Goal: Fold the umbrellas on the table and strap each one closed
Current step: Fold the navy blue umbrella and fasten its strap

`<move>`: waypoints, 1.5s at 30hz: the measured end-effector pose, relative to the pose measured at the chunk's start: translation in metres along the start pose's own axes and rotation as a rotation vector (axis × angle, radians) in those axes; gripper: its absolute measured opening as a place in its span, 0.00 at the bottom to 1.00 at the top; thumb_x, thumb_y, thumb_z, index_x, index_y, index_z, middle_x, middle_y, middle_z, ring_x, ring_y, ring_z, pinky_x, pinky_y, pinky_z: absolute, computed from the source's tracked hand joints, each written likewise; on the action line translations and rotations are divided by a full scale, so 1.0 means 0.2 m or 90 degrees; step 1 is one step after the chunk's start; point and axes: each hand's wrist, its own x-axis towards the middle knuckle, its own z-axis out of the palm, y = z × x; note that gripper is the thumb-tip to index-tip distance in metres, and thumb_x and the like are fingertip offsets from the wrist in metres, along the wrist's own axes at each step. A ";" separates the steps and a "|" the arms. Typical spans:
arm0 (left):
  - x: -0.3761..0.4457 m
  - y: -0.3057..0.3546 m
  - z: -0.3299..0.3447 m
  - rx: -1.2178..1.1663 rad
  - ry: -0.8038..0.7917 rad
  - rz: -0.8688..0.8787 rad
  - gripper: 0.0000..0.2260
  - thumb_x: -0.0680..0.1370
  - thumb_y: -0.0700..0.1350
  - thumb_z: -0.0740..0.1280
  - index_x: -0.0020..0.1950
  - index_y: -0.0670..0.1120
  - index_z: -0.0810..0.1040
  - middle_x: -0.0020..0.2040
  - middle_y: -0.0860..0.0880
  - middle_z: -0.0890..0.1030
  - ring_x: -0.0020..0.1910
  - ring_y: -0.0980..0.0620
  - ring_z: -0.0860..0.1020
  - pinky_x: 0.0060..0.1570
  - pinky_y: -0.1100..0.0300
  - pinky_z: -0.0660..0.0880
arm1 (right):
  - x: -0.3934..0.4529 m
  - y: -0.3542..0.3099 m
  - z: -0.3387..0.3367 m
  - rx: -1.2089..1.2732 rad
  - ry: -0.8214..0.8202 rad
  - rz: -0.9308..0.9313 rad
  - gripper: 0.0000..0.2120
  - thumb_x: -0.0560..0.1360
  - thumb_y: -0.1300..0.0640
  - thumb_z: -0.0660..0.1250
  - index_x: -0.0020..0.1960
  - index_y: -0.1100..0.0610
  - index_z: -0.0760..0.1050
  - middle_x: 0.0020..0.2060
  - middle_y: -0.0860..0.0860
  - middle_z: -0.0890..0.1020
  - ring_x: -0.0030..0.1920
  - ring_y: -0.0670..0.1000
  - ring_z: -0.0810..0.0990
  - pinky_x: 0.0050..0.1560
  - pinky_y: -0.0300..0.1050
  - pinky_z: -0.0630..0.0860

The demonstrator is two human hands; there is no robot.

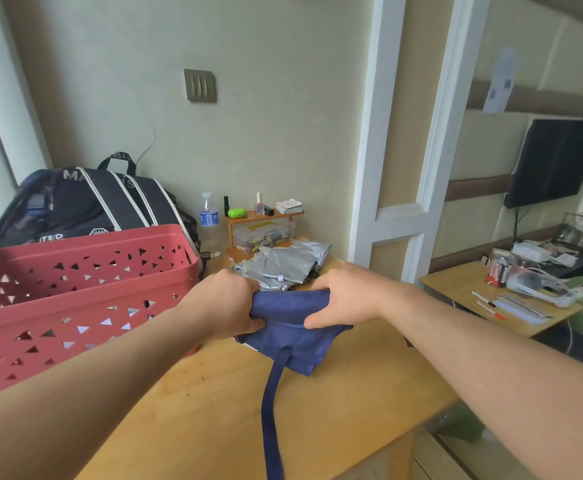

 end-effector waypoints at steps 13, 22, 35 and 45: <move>-0.09 0.02 -0.12 -0.119 -0.108 -0.078 0.20 0.69 0.64 0.77 0.47 0.50 0.77 0.42 0.50 0.82 0.41 0.46 0.80 0.38 0.58 0.72 | 0.02 -0.03 0.03 -0.233 0.191 -0.110 0.16 0.76 0.35 0.67 0.54 0.44 0.70 0.51 0.45 0.80 0.56 0.56 0.79 0.46 0.49 0.67; -0.12 -0.01 -0.12 -0.080 -0.150 -0.033 0.22 0.67 0.68 0.75 0.48 0.53 0.77 0.40 0.54 0.81 0.37 0.51 0.79 0.42 0.57 0.78 | -0.01 -0.08 0.04 -0.222 0.123 -0.083 0.14 0.67 0.44 0.69 0.47 0.46 0.67 0.41 0.48 0.78 0.44 0.57 0.78 0.38 0.48 0.73; -0.04 0.02 -0.09 0.049 -0.075 0.033 0.18 0.69 0.61 0.71 0.55 0.55 0.77 0.48 0.54 0.81 0.45 0.49 0.80 0.44 0.53 0.81 | 0.00 -0.03 0.06 -0.017 -0.037 0.009 0.15 0.58 0.46 0.71 0.41 0.52 0.75 0.35 0.50 0.82 0.35 0.55 0.81 0.31 0.49 0.74; -0.03 0.08 -0.03 0.042 -0.106 -0.009 0.08 0.73 0.49 0.71 0.49 0.48 0.77 0.43 0.48 0.80 0.40 0.46 0.77 0.38 0.57 0.72 | 0.03 -0.12 0.06 -0.125 0.058 -0.085 0.30 0.68 0.31 0.67 0.67 0.38 0.69 0.57 0.44 0.77 0.60 0.52 0.75 0.55 0.54 0.77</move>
